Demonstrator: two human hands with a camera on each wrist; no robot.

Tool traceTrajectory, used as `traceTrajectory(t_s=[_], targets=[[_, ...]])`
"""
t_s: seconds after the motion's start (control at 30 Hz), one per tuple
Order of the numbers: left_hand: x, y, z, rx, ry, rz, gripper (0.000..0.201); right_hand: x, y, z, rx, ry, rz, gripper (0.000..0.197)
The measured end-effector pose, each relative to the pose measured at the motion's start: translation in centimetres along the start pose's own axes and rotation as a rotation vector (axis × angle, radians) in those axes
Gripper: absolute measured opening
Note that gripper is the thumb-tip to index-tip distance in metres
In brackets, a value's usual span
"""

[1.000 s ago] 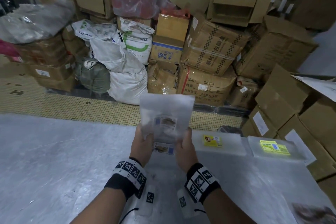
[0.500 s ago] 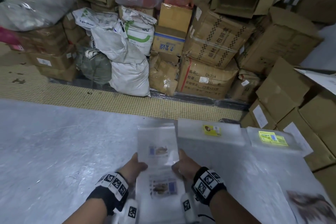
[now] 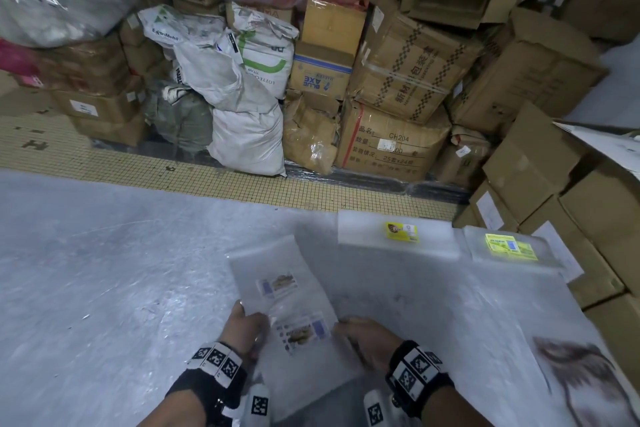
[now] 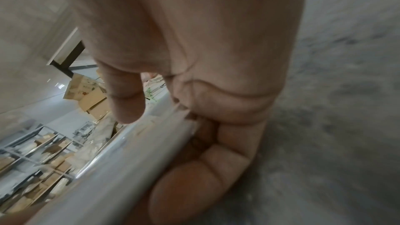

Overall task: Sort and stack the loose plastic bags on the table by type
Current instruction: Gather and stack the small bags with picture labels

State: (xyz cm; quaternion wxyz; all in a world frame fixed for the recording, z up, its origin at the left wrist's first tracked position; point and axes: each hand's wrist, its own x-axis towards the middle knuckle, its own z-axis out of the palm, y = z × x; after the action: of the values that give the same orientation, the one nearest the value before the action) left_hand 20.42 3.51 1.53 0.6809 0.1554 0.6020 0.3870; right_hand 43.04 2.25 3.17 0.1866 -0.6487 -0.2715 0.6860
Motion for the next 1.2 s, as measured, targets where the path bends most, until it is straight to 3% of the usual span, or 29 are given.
traceTrajectory(t_s=[0.1,0.23,0.37,0.47,0.57,0.7,0.93,1.07,1.13,1.2], targets=[[0.4,-0.4,-0.1,-0.086,0.103,0.03,0.045,-0.5,1.8,-0.5,0.167,-0.032,0.066,0.018],[0.9,-1.6,0.2,-0.189,0.184,0.01,0.047,-0.4,3.3,0.2,0.412,0.043,0.024,0.011],[0.2,-1.6,1.4,-0.038,0.304,-0.019,0.047,-1.0,3.3,2.7,0.551,0.039,-0.078,0.023],[-0.4,-1.8,2.1,0.092,0.385,-0.047,0.043,-1.2,2.8,4.2,0.489,0.111,-0.207,0.036],[-0.6,-2.2,1.9,0.02,0.331,-0.084,0.049,-0.7,2.7,4.2,0.396,0.254,-0.223,0.047],[-0.4,-3.1,1.2,-0.278,0.253,-0.084,0.043,-0.6,2.6,3.7,0.344,0.286,-0.23,0.041],[-0.2,-3.4,0.6,-0.296,0.146,-0.056,0.034,-0.2,2.2,2.4,0.191,0.346,-0.273,0.043],[0.1,-2.2,-0.8,-0.259,0.188,-0.006,0.013,-0.2,1.5,0.9,0.14,0.351,-0.259,0.042],[0.7,-1.4,-2.5,-0.282,0.245,-0.015,0.017,0.0,1.4,-0.1,0.121,0.349,-0.223,0.044],[2.1,-0.6,-4.7,-0.253,0.327,0.002,0.034,0.5,1.6,-1.0,0.068,0.35,-0.215,0.056]])
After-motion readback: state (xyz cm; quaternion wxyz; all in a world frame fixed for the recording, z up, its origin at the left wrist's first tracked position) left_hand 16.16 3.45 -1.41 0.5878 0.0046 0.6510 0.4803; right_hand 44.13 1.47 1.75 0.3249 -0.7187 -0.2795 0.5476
